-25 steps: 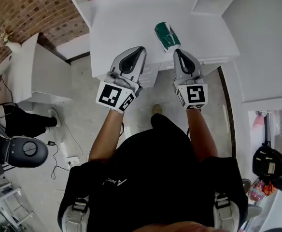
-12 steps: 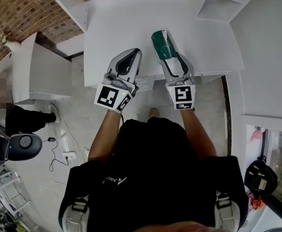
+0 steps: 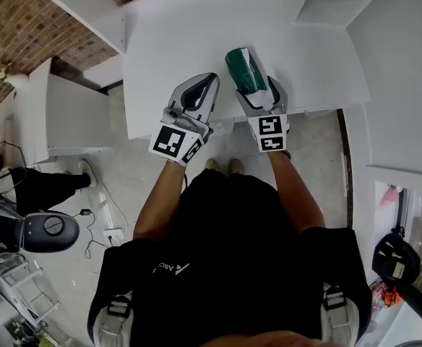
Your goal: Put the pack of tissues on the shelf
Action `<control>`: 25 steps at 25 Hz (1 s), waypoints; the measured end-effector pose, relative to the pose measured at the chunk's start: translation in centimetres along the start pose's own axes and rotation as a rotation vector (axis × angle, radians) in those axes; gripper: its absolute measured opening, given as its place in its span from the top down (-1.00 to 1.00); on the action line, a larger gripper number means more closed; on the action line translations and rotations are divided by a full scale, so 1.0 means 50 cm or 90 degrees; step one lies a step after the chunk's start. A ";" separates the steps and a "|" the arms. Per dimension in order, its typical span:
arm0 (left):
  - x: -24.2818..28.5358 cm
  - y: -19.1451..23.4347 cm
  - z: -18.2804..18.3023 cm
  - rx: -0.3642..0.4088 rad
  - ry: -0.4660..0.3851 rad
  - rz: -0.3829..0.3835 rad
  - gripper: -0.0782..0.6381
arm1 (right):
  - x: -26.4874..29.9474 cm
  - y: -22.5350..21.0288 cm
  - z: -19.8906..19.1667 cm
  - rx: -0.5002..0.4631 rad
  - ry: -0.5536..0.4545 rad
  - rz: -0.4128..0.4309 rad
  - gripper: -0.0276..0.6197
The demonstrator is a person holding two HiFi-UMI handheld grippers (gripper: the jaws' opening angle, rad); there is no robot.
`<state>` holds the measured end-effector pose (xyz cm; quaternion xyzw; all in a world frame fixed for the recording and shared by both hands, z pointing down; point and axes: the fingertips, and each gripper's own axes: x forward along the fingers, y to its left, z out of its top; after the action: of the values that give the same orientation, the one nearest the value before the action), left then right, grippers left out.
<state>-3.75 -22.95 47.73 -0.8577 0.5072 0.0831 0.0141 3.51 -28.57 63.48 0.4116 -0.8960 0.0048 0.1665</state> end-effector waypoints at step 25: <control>0.029 0.068 -0.032 -0.019 0.019 -0.022 0.78 | 0.112 -0.011 -0.159 0.046 0.178 -0.007 -0.05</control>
<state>-5.84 -26.03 49.28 -0.8677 0.4910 0.0775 -0.0045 2.87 -31.88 72.61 0.4174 -0.8610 0.0933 0.2752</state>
